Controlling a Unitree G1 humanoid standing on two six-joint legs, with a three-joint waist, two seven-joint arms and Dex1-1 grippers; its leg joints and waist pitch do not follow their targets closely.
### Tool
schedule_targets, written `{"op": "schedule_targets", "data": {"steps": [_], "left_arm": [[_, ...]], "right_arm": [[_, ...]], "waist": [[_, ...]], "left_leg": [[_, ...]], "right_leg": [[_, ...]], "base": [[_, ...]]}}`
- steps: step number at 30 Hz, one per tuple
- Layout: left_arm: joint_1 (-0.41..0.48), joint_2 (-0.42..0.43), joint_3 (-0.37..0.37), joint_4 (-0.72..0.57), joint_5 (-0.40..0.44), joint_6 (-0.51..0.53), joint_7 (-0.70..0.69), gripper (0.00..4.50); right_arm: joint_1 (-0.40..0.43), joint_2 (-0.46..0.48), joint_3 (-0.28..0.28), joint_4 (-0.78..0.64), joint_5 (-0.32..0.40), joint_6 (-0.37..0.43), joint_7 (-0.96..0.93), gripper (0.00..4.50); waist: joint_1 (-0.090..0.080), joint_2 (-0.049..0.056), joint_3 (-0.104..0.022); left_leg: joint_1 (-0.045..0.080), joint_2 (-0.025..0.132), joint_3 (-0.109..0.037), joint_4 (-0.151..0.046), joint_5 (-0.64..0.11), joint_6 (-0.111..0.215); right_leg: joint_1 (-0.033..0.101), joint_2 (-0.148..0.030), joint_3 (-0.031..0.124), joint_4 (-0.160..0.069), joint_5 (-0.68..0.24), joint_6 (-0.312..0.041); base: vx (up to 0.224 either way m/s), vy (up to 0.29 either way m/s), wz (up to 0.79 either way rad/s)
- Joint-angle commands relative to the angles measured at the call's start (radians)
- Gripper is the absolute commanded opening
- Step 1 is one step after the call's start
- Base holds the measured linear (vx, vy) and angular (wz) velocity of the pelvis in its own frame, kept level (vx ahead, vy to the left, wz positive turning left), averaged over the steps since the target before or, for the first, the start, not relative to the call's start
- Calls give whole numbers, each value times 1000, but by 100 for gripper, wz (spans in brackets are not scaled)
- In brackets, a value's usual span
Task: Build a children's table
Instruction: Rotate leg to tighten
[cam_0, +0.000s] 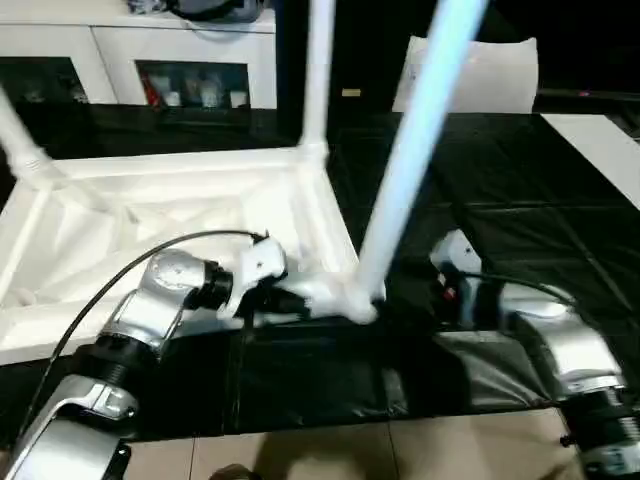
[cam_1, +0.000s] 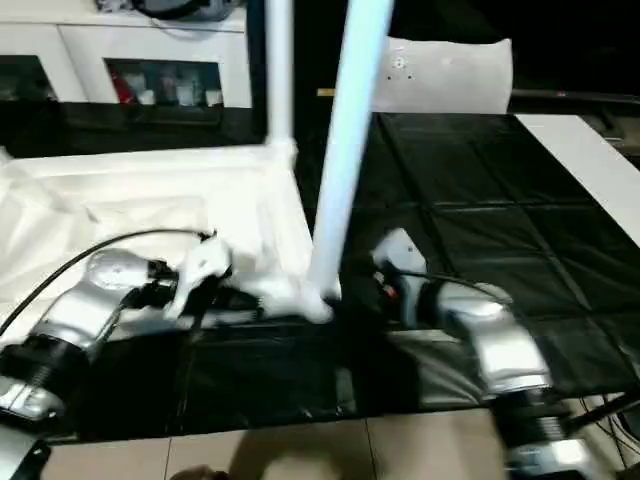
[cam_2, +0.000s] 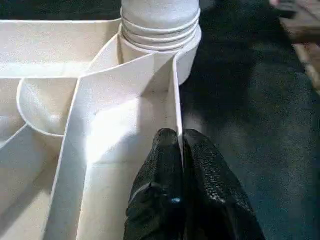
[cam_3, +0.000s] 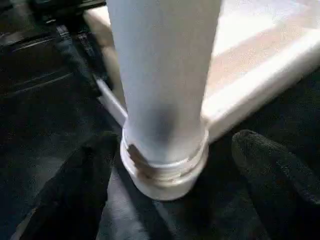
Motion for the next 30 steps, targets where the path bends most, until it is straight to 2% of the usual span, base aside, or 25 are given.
{"op": "schedule_targets", "data": {"steps": [1, 5, 6, 8, 11, 12, 13, 15, 17, 21, 22, 27, 30], "left_arm": [[-7, -9, -37, -12, -20, -41, -79, 0], [-8, 0, -49, -11, -20, -54, -110, 0], [-8, 7, -59, -14, -19, -64, -137, 0], [-11, 15, -74, -13, -16, -88, -166, 0], [-19, 16, -80, -7, -10, -96, -174, 0], [-21, 17, -81, -5, -8, -97, -177, 0], [-22, 17, -82, -5, -7, -98, -181, 0], [-20, 20, -85, -5, -6, -101, -187, 0], [-17, 22, -87, -7, -5, -102, -191, 0], [-9, 25, -89, -11, -5, -105, -196, 0], [-9, 25, -89, -11, -5, -105, -196, 0], [-3, 25, -85, -13, -9, -95, -187, 0], [0, 1, -61, -20, -20, -53, -132, 0]], "right_arm": [[-8, -11, 11, -12, 9, -17, 41, 395], [-17, -12, 14, -4, 24, -19, 68, 395], [-25, -10, 19, 3, 36, -18, 93, 369], [-37, -4, 34, 14, 56, -6, 142, 369], [-43, -1, 51, 17, 68, 8, 182, 332], [-44, -1, 57, 15, 74, 21, 198, 325], [-45, -2, 64, 13, 80, 32, 214, 322], [-46, -3, 68, 13, 84, 47, 233, 320], [-47, -3, 69, 17, 85, 52, 240, 286], [-46, -9, 76, 21, 93, 62, 258, 264], [-46, -9, 77, 21, 93, 62, 259, 241], [-31, -7, 79, 0, 106, 90, 268, 218], [2, 8, 77, -52, 126, 161, 226, 214]], "waist": [[-1, 0, -55], [6, -2, -56], [8, -5, -56], [13, -4, -56], [22, -5, -57], [23, -8, -57], [27, -7, -58], [28, -6, -58], [29, -6, -59], [29, -7, -59], [30, -8, -59], [29, -7, -60], [31, -9, -59]], "left_leg": [[20, 66, -15, -63, -148, 86], [21, 69, -15, -65, -154, 72], [22, 69, -15, -65, -156, 70], [21, 69, -14, -64, -152, 71], [22, 70, -13, -63, -138, 74], [21, 69, -13, -63, -137, 75], [21, 70, -13, -62, -132, 76], [20, 70, -13, -62, -128, 75], [20, 70, -14, -62, -127, 73], [20, 68, -13, -61, -124, 70], [19, 68, -13, -61, -123, 70], [21, 69, -14, -63, -129, 64], [21, 69, -13, -62, -117, 66]], "right_leg": [[35, -86, 41, -75, -63, -244], [35, -86, 39, -72, -79, -246], [35, -86, 38, -73, -81, -245], [36, -87, 38, -71, -78, -244], [34, -86, 37, -68, -62, -244], [35, -87, 37, -67, -64, -244], [35, -89, 37, -67, -62, -243], [36, -88, 36, -65, -59, -243], [36, -87, 35, -65, -56, -242], [36, -89, 35, -65, -58, -242], [36, -88, 35, -65, -57, -241], [36, -88, 34, -65, -68, -240], [36, -87, 35, -63, -46, -240]], "base": [[0, 0, 0], [0, 0, 0], [0, 0, 0], [0, 0, 0], [0, 0, 0], [0, 0, 0], [0, 0, 0], [0, 0, 0], [0, 0, 0], [0, 0, 0], [0, 0, 0], [0, 0, 0], [0, 0, 0]]}}
